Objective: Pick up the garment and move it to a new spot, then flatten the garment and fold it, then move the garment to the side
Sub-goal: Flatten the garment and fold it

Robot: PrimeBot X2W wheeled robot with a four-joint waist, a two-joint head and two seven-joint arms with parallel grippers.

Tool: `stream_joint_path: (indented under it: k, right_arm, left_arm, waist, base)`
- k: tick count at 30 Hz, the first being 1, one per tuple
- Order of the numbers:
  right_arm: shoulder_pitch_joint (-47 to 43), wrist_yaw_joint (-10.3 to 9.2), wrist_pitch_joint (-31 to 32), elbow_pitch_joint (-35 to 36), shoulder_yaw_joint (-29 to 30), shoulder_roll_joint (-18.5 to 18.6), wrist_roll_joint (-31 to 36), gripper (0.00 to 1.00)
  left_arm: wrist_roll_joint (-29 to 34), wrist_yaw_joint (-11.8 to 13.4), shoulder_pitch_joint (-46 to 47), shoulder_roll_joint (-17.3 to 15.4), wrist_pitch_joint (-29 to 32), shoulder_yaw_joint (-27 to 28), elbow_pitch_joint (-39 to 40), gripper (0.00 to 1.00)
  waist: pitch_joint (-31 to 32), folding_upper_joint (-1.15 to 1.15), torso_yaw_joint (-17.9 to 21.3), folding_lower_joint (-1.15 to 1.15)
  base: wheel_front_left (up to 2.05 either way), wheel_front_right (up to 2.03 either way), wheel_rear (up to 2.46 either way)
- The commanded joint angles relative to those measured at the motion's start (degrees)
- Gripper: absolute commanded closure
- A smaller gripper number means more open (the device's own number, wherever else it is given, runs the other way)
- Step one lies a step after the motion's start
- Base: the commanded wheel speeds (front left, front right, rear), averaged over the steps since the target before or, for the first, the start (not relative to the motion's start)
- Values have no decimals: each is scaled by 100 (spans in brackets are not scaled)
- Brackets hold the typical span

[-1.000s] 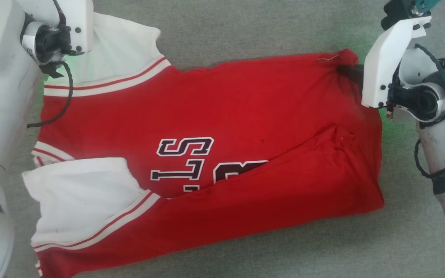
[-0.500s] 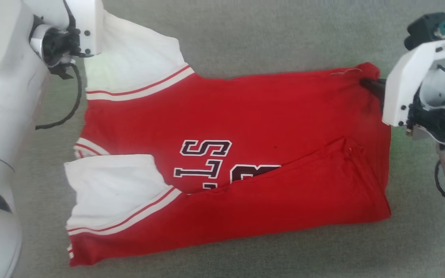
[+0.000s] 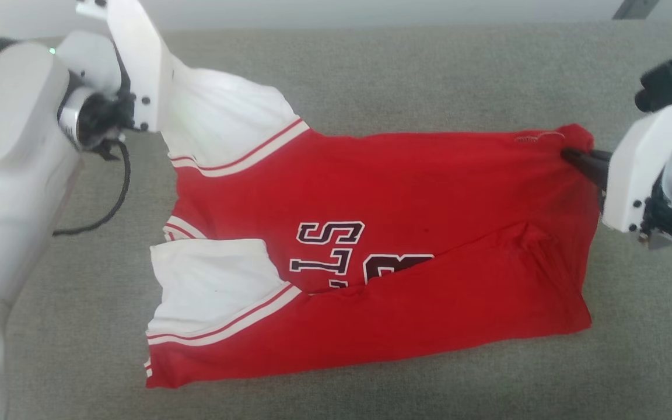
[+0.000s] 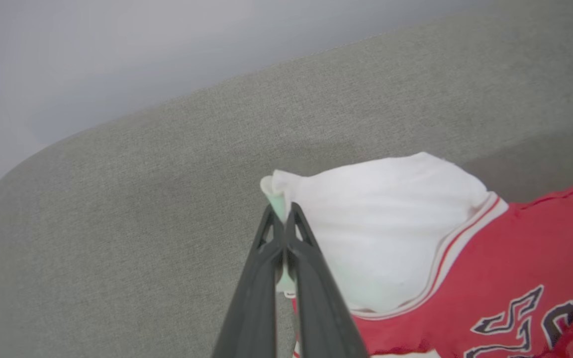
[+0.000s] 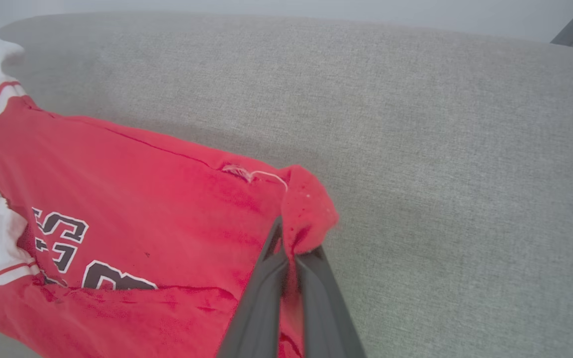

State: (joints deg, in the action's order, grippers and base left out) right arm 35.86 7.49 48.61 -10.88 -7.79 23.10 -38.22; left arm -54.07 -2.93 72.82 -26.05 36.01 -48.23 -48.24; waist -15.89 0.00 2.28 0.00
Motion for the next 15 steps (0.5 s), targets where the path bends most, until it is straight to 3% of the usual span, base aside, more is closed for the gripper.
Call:
stream_joint_path:
  k: [1, 7, 15]
  right_arm:
    - [-207, -1, 60, 189, 65, 39, -51, 100]
    - [-805, -1, 241, 811, 253, 131, -140, 100]
    - [-1657, -2, 514, 1391, 563, 166, -367, 100]
  left_arm:
    - [-84, 138, -233, -152, 52, 14, 364, 100]
    - [-165, 857, -1070, -818, 331, 54, 2108, 100]
    - [-374, 2364, -2495, -1898, 750, 186, 4821, 100]
  waist:
    - [104, 0, -63, 0]
    - [220, 0, -102, 0]
    - [226, 0, -90, 0]
  base:
    - [0, 0, 0]
    - [0, 0, 0]
    - [0, 0, 0]
